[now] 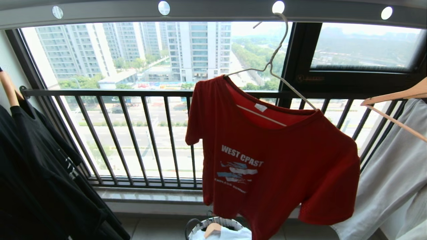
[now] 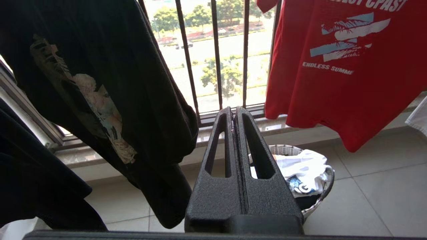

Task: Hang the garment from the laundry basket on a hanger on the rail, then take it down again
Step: Take the clothes off the clothes rack

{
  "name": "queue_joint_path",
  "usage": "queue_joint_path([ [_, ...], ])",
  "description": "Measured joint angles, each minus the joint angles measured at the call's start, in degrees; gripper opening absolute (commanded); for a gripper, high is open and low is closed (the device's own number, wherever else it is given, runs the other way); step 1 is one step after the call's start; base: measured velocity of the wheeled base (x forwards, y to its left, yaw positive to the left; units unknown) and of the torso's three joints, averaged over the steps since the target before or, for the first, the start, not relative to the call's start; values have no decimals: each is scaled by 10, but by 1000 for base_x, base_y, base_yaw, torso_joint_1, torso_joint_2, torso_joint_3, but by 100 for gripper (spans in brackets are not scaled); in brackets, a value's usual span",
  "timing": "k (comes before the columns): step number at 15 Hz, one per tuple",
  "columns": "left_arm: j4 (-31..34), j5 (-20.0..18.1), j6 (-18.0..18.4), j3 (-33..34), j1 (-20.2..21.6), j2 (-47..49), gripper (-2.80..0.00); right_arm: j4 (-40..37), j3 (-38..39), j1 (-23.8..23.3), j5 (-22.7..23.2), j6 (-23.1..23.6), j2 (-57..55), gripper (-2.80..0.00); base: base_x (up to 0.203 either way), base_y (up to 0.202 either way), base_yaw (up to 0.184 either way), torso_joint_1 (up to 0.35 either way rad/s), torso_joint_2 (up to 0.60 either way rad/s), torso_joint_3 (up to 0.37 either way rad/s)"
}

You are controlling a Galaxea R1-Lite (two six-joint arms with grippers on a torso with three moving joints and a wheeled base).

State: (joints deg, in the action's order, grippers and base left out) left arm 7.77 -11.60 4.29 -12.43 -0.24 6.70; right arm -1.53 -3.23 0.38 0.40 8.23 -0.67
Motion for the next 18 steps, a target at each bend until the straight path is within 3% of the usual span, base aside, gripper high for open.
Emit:
queue_joint_path([
  [5,-104,79,53,104,0,-44,-280,11,30,0,7,-13,7,-280,0,0,0,0,0,0],
  [7,-80,84,54,118,0,-58,-280,11,31,0,12,-20,7,-280,0,0,0,0,0,0],
  [15,-71,88,5,124,0,-67,-280,13,32,0,13,-45,7,-280,0,0,0,0,0,0],
  [18,-72,105,-29,124,0,-67,-280,13,32,0,13,-47,7,-280,0,0,0,0,0,0],
])
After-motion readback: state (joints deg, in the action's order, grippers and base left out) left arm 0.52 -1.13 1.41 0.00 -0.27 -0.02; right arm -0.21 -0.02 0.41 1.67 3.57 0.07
